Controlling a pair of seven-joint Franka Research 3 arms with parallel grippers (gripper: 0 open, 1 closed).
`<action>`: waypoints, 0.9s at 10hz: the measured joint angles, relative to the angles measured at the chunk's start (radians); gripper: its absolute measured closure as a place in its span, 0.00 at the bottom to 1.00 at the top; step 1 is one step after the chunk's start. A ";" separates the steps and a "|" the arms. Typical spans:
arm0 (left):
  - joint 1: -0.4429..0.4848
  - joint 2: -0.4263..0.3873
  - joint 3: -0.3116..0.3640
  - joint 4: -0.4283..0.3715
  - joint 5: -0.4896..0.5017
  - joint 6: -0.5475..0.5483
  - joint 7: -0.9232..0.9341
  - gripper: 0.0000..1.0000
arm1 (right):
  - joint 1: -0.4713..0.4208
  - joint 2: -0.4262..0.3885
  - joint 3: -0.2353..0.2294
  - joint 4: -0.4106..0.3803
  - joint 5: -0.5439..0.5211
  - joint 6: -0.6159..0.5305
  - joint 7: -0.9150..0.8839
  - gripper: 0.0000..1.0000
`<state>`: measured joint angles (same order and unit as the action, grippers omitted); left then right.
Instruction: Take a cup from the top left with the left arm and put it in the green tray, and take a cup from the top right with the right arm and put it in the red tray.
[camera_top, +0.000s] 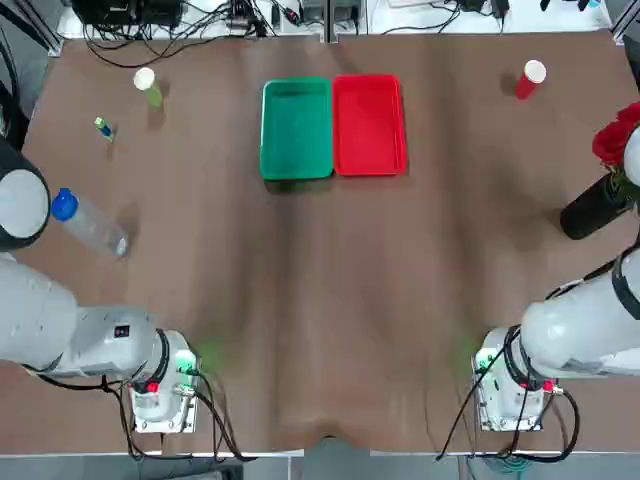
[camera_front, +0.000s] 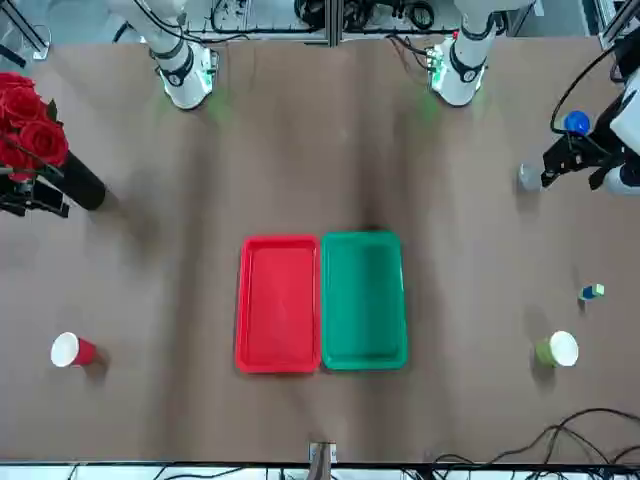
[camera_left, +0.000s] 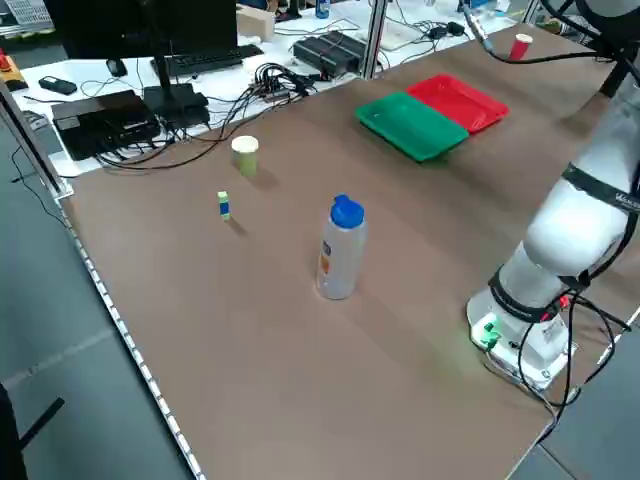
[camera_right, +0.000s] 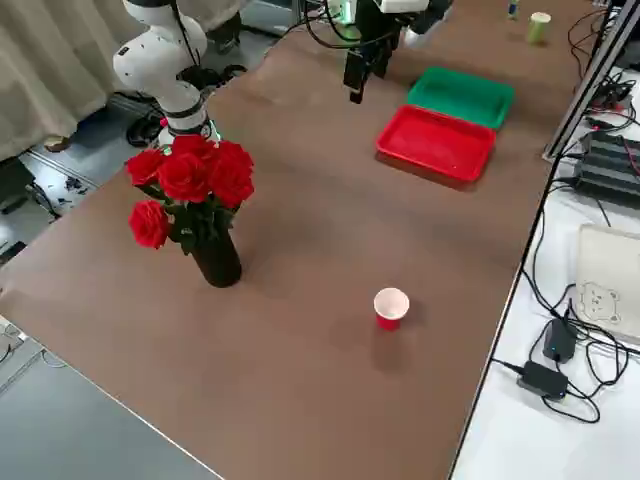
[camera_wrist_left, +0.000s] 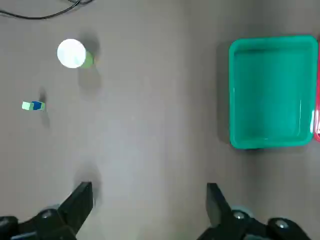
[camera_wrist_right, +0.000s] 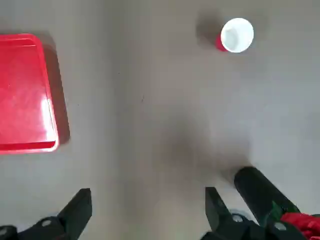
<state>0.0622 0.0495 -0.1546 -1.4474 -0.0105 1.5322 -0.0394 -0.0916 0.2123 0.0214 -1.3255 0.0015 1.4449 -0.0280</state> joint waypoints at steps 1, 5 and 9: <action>0.000 0.000 0.000 0.000 0.000 -0.006 0.000 0.00 | 0.000 0.000 0.000 0.000 0.000 0.000 0.000 0.00; 0.034 0.043 0.008 -0.008 0.003 0.011 0.000 0.00 | 0.000 0.000 0.000 0.000 0.000 -0.001 0.000 0.00; 0.117 0.187 0.018 -0.010 0.006 0.196 0.000 0.00 | -0.011 0.001 -0.012 0.000 0.000 -0.001 0.001 0.00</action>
<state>0.1787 0.2362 -0.1368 -1.4578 -0.0046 1.7280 -0.0393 -0.1029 0.2129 0.0094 -1.3255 0.0016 1.4438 -0.0275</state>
